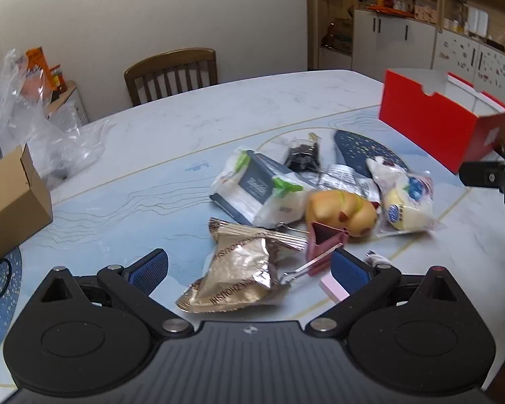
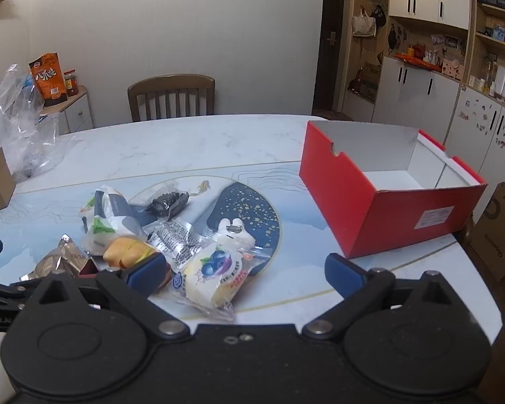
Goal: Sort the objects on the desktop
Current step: 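Reach the left tool to the gold foil packet while the right tool reaches the blueberry bread packet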
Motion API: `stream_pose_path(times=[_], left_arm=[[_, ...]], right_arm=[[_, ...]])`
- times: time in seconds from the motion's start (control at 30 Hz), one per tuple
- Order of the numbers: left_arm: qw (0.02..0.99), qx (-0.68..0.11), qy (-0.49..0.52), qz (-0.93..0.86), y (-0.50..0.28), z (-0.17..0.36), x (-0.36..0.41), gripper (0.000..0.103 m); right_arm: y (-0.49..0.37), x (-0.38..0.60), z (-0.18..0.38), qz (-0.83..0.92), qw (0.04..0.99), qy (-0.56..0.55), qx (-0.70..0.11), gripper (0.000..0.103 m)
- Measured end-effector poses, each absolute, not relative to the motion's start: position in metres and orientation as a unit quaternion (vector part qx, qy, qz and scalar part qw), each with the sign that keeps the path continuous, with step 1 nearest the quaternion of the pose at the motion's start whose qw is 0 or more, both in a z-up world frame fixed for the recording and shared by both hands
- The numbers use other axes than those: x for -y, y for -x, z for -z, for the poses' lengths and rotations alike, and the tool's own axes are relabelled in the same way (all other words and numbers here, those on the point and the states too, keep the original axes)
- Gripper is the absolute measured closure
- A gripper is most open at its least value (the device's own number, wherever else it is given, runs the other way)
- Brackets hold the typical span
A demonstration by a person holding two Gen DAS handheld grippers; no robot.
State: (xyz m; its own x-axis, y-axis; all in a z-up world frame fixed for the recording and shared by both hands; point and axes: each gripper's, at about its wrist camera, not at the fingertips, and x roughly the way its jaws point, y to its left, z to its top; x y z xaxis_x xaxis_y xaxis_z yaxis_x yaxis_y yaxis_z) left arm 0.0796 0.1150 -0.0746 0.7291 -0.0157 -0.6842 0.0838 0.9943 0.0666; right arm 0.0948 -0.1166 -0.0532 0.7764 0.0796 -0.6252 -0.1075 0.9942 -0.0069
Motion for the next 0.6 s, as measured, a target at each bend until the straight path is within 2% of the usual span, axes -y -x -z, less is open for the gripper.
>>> stream_pose_path(times=[0.4,0.6], left_arm=[[0.919,-0.391,-0.040,0.000,-0.112,0.082,-0.127,0.001],[0.909,-0.414,-0.040,0.007,-0.121,0.092,-0.130,0.007]], right_arm=[[-0.134,0.113,0.077,-0.074,0.931,0.027,-0.357,0.004],[-0.150,0.106,0.094,-0.085,0.920,0.027,-0.382,0.011]])
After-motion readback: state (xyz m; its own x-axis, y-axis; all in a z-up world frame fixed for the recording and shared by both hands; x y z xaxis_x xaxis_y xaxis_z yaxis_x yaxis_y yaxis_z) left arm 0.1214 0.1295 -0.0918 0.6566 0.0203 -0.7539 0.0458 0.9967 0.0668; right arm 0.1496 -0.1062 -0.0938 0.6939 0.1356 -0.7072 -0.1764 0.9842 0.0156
